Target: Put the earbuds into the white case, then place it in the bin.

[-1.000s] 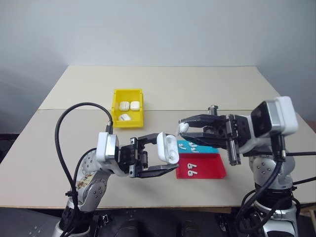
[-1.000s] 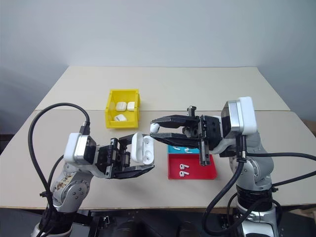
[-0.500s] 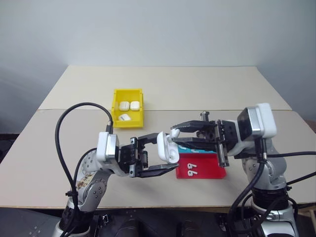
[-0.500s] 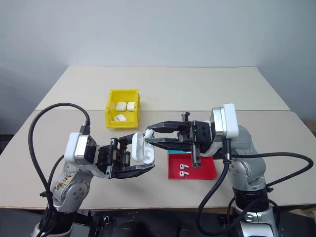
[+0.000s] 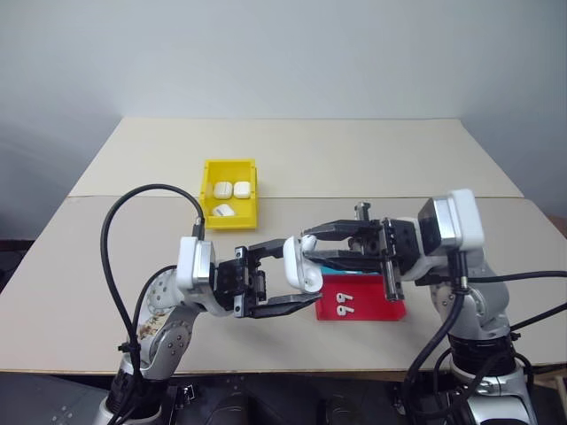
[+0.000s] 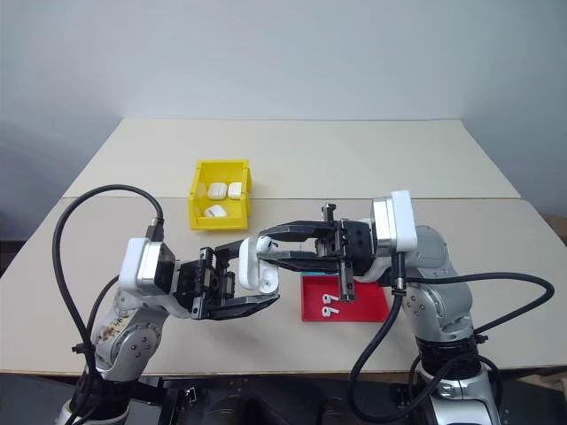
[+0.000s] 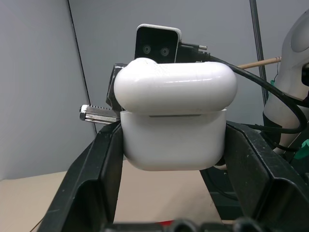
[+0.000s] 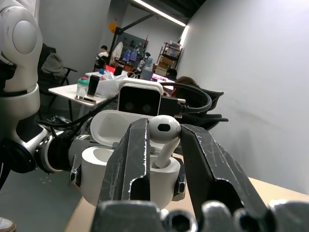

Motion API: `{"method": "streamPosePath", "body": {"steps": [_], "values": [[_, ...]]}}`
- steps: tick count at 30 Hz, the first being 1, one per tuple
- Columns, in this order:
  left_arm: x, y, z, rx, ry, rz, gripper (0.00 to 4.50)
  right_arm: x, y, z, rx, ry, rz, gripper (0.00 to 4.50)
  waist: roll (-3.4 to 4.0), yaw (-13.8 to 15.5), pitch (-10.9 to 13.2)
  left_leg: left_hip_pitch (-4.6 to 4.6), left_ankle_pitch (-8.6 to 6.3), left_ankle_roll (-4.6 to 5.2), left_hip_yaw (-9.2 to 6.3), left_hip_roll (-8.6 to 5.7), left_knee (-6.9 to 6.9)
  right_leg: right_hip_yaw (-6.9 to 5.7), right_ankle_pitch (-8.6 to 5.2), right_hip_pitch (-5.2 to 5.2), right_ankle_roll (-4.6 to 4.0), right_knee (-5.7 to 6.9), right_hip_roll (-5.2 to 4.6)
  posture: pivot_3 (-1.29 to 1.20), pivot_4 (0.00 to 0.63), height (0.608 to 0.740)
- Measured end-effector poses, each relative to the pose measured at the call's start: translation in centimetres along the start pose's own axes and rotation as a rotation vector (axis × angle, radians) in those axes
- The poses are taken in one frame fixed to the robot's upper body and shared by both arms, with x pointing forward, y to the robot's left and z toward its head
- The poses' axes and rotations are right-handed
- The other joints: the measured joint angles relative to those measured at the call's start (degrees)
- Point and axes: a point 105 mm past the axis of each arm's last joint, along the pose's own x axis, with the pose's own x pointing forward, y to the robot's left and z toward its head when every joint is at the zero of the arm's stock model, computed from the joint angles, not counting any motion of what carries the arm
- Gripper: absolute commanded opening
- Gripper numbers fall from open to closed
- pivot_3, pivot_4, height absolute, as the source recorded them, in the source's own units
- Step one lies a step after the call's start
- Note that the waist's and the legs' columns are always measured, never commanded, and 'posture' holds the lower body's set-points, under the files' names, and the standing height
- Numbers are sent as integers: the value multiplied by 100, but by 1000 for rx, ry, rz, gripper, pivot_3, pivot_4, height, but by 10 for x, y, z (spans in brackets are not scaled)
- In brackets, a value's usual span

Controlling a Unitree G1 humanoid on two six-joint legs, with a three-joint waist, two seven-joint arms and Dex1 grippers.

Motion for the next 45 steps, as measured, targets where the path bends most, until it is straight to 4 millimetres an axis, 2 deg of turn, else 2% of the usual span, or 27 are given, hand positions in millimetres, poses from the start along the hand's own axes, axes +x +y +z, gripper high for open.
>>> {"method": "streamPosePath", "body": {"steps": [2,11,14,18,20,24,26,30,36,45], "values": [[0,0,0,0,3,0,2795,-1,1,0,-8,10,5,2306,0,0,0,0,0,0,0,0,0,0,0,0,0,0,0,0,150,740],[-5,0,-3,-6,24,20,2795,-4,-1,-1,-21,39,-1,2306,0,1,0,0,0,0,0,0,-1,0,0,0,0,-1,0,0,150,740],[-20,3,-15,-5,103,58,2795,-16,-6,2,-8,89,-11,2306,0,1,0,1,0,0,2,0,-1,0,0,-1,-1,0,0,0,150,740],[-60,-3,-38,8,268,82,2795,-45,-32,-5,-22,368,-60,2306,1,-25,0,0,-1,1,6,3,-5,0,-3,-10,-6,-1,0,0,150,740],[-71,-8,-42,13,309,87,2795,-60,-46,-18,-19,564,-61,2306,2,-40,1,-9,-1,1,8,4,-8,0,-3,-20,-7,-1,-1,0,150,740],[-82,-13,-43,25,339,99,2795,-84,-62,-57,-41,973,62,2306,4,-83,2,-22,0,0,14,6,-8,6,-3,-40,-7,1,-2,0,150,740],[-82,-13,-42,30,339,107,2795,-90,-69,-69,-33,1076,108,2306,4,-106,2,-41,1,-1,17,6,-6,9,-2,-60,-8,7,-2,0,150,740],[-82,-12,-44,32,341,139,2795,-82,-81,-91,-31,1203,195,2306,4,-136,2,-67,6,-9,26,7,-6,18,0,-100,-10,24,0,0,150,740],[-82,-14,-46,35,350,161,2795,-83,-75,-119,-19,1322,304,2306,5,-108,1,-78,7,-10,26,7,-2,8,1,-100,-9,19,-2,0,150,740],[-79,-18,-51,18,339,201,2795,-91,-75,-141,-30,1430,291,2306,7,-126,1,-75,10,-15,25,8,-2,7,1,-102,-10,30,-1,0,150,740]]}}
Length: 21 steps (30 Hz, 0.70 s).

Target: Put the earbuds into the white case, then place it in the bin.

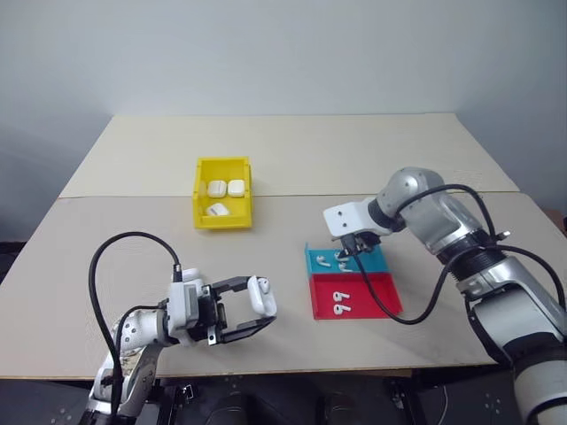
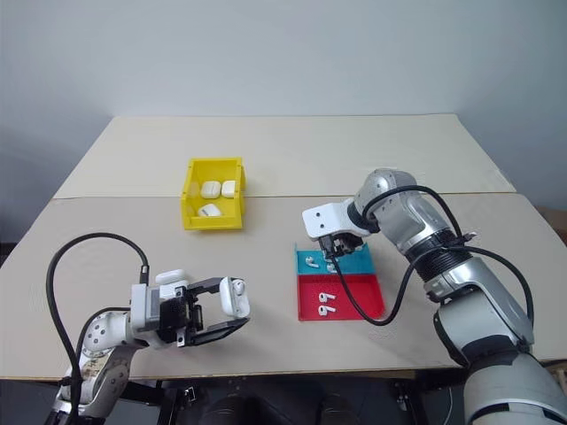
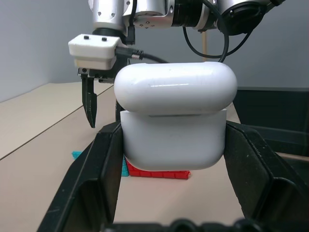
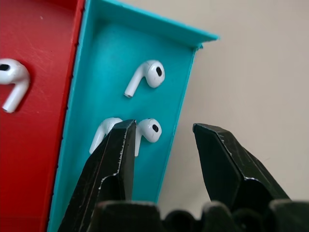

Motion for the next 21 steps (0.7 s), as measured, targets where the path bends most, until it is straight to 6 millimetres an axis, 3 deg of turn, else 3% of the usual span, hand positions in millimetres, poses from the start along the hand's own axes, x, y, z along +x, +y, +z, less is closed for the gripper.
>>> {"method": "streamPosePath", "body": {"steps": [7,21], "values": [[2,-1,0,5,4,-1,2795,14,5,-4,15,19,11,2306,0,0,0,0,2,-2,0,0,0,0,0,-1,0,4,0,0,150,740],[3,0,1,9,4,2,2795,18,6,-7,27,26,6,2306,1,-1,-1,3,3,-5,-1,0,2,1,-1,-1,-1,13,0,0,150,740]]}}
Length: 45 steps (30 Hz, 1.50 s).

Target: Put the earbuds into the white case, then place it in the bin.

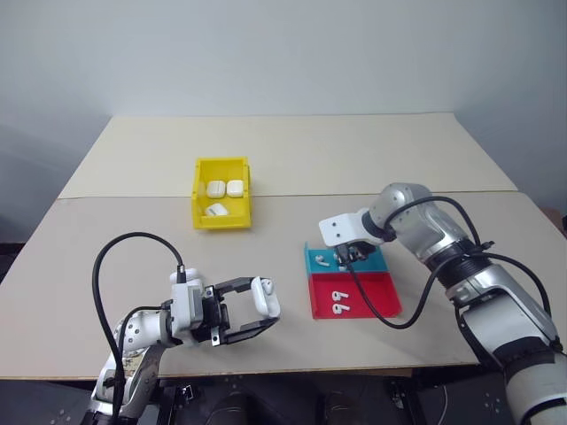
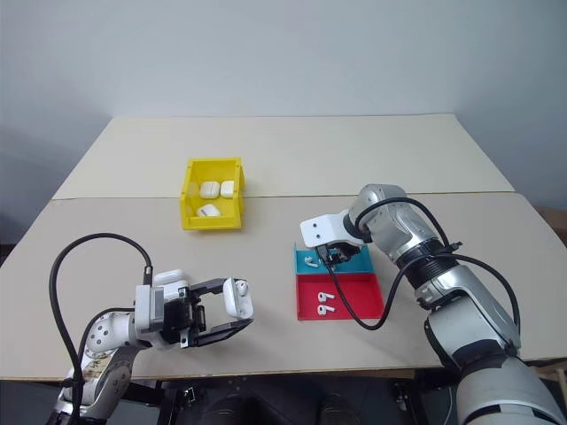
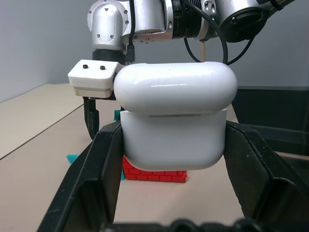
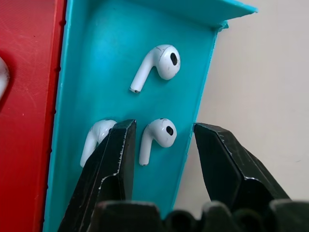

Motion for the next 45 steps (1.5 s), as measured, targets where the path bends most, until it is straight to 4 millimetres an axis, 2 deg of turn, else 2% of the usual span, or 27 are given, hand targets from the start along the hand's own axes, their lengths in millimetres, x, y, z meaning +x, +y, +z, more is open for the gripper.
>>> {"method": "streamPosePath", "body": {"steps": [8,11,13,29,37,42,45], "values": [[3,-2,2,6,-3,-6,2795,2,0,-4,1,13,-2,2306,0,0,0,1,1,-1,0,0,0,0,0,0,0,2,0,0,150,740],[4,-2,2,6,-1,-6,2795,2,0,-4,-5,14,2,1730,0,0,0,2,1,-2,0,0,0,1,0,0,0,4,0,0,150,740],[4,-1,2,7,0,-4,2795,2,0,-4,-5,14,2,1091,0,0,0,2,1,-2,0,0,0,1,0,0,-1,5,0,0,150,740],[4,0,5,11,-3,1,2795,0,-1,-4,-14,3,-14,1091,0,0,0,2,2,-3,0,0,0,1,-1,0,-1,6,0,0,150,740],[5,0,6,7,-2,0,2795,-39,-15,-13,-157,-7,-102,1091,1,-1,0,6,2,-3,0,0,-1,2,-1,3,-1,4,1,0,150,740],[6,0,6,7,-5,-2,2795,-34,-13,-24,-158,14,-66,1091,1,-14,-1,10,4,-6,2,0,-1,5,-2,2,-3,10,1,0,150,740],[6,0,6,7,-6,-1,2795,-31,-12,-27,-243,28,-47,1091,2,-13,-1,10,7,-11,2,0,-2,6,-3,2,-4,9,1,0,150,740]]}}
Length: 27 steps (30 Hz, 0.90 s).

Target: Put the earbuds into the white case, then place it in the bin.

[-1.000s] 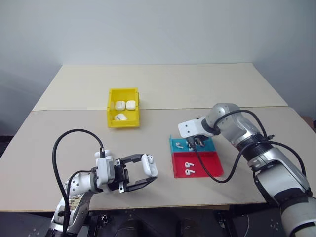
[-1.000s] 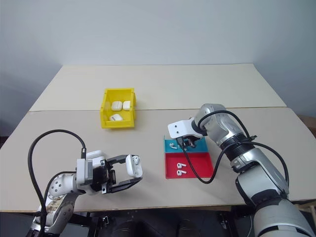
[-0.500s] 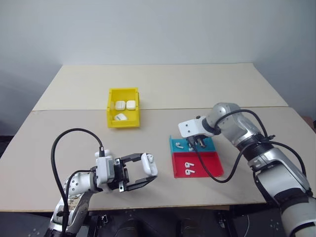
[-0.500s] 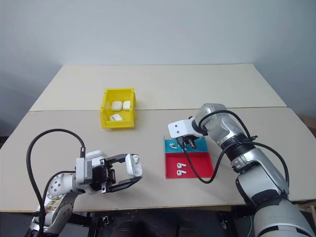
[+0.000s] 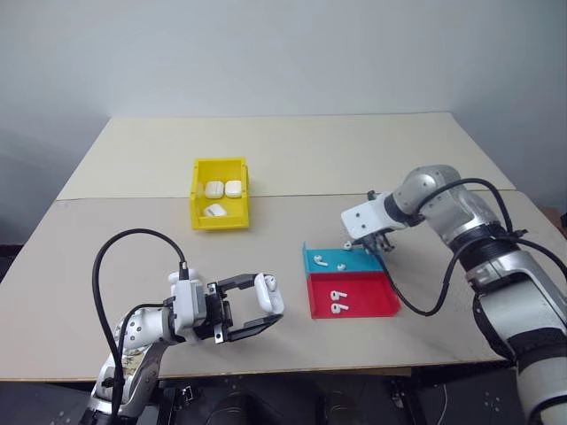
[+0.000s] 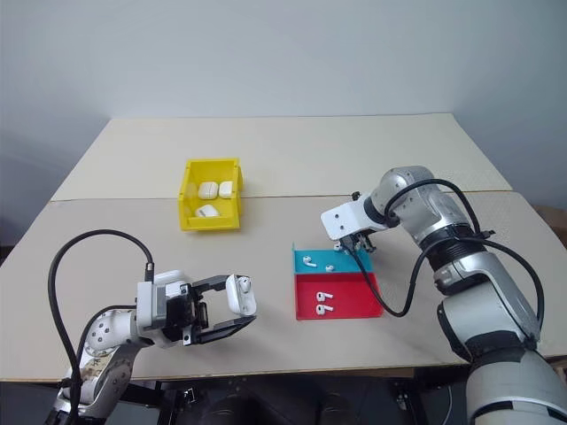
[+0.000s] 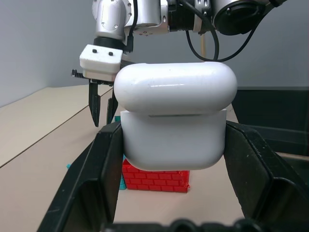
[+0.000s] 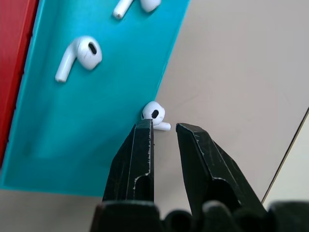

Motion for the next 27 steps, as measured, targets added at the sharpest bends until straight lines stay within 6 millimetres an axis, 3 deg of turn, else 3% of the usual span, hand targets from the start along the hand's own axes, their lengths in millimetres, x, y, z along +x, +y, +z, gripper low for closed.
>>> {"method": "streamPosePath", "body": {"steps": [5,14,18,27], "values": [[-1,0,-1,-5,3,7,2795,3,6,-1,-153,-9,30,1091,0,-1,0,0,6,-11,1,0,0,2,0,0,0,1,-1,0,150,740],[-1,0,-1,-6,2,15,2795,-6,-6,10,-366,-15,37,1091,2,-15,0,7,6,-11,2,1,-2,5,-2,1,-3,5,0,0,150,740],[0,-1,-1,-7,1,12,2795,-5,-3,11,-497,24,129,1091,8,-18,2,7,8,-14,4,2,-2,6,-2,0,-3,7,0,0,150,740],[1,-1,-2,-7,2,17,2795,2,-9,13,-588,65,156,1091,11,-22,2,8,27,-46,5,2,-3,7,-4,-2,-7,10,0,0,150,740]]}}
